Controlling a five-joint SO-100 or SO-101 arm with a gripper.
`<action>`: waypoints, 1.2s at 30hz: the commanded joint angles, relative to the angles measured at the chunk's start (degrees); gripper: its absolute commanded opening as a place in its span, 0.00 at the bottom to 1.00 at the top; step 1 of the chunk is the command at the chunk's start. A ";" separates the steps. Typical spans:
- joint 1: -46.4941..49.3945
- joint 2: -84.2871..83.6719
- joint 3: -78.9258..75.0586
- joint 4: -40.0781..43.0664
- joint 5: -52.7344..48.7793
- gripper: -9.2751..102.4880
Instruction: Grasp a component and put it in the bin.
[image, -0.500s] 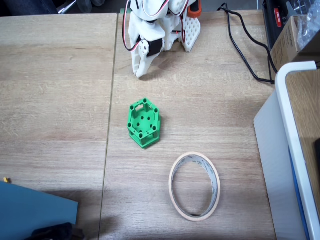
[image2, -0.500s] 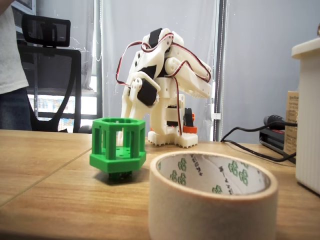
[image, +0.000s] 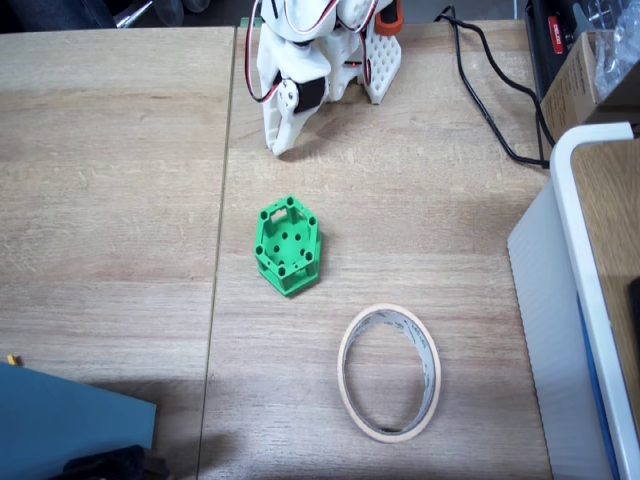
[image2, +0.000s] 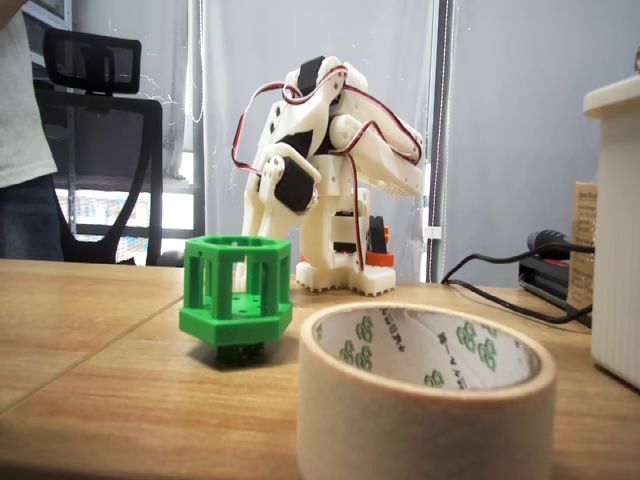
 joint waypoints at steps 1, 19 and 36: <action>-0.26 0.09 0.26 -0.18 -0.18 0.09; -0.18 0.09 -5.10 -0.79 -0.18 0.09; -0.35 0.00 -34.89 -0.26 0.53 0.09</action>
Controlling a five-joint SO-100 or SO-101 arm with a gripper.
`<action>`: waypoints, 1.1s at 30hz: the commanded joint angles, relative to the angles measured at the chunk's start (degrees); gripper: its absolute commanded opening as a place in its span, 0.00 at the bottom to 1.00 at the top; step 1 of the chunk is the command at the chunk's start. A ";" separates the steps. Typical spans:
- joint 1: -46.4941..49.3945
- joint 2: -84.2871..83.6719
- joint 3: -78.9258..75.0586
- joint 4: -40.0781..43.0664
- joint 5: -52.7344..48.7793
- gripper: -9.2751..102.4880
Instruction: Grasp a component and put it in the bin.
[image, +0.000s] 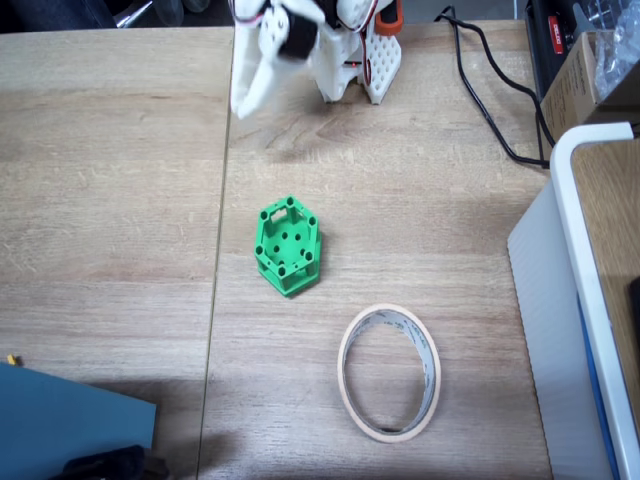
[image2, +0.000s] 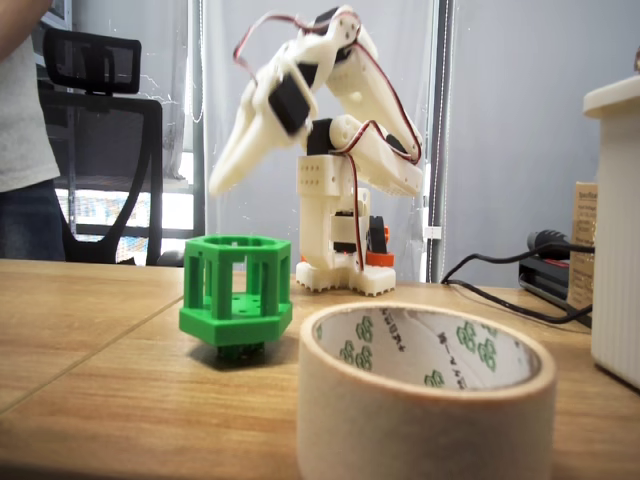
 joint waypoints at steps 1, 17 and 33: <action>-0.35 -0.18 -9.93 0.09 0.53 0.09; -16.88 -25.31 -26.89 -0.79 7.91 0.09; -22.41 -49.22 -33.13 -0.79 20.04 0.15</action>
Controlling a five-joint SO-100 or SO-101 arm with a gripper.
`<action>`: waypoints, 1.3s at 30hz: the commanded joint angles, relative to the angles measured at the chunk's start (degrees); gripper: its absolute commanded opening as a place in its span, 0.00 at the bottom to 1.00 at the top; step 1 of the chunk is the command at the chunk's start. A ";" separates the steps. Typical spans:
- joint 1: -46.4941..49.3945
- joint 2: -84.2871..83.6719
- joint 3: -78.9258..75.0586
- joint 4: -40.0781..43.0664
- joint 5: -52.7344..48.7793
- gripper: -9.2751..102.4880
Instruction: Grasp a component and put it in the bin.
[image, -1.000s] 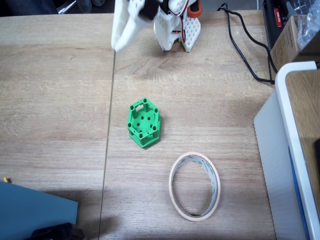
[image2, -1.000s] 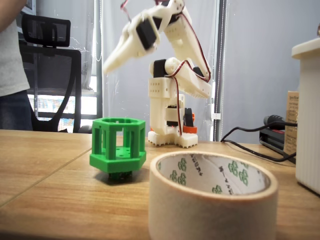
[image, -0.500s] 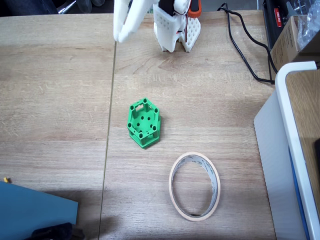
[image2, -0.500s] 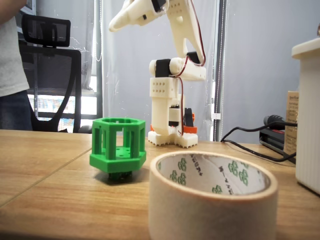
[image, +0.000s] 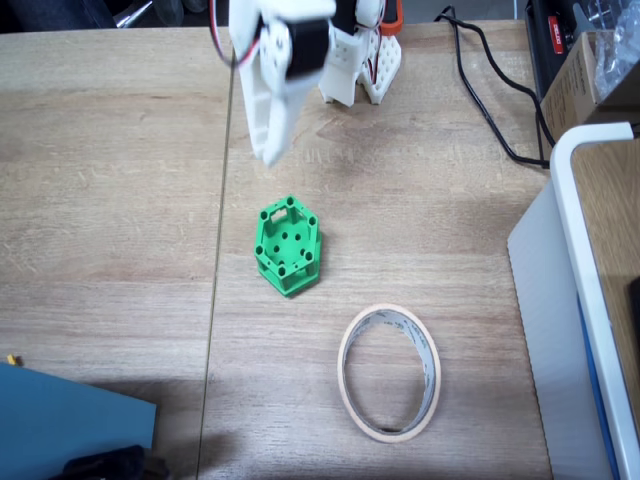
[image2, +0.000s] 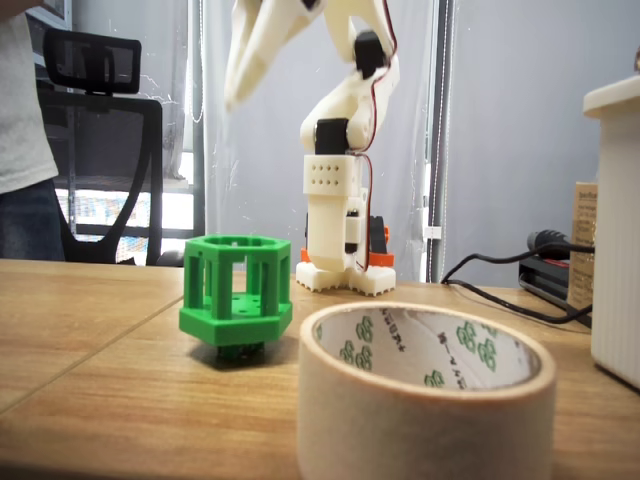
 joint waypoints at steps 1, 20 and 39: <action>0.00 -2.99 -3.60 -0.79 1.85 0.16; 0.79 -10.99 -2.72 -0.79 2.11 0.24; 2.11 -20.83 -3.52 -0.97 2.11 0.23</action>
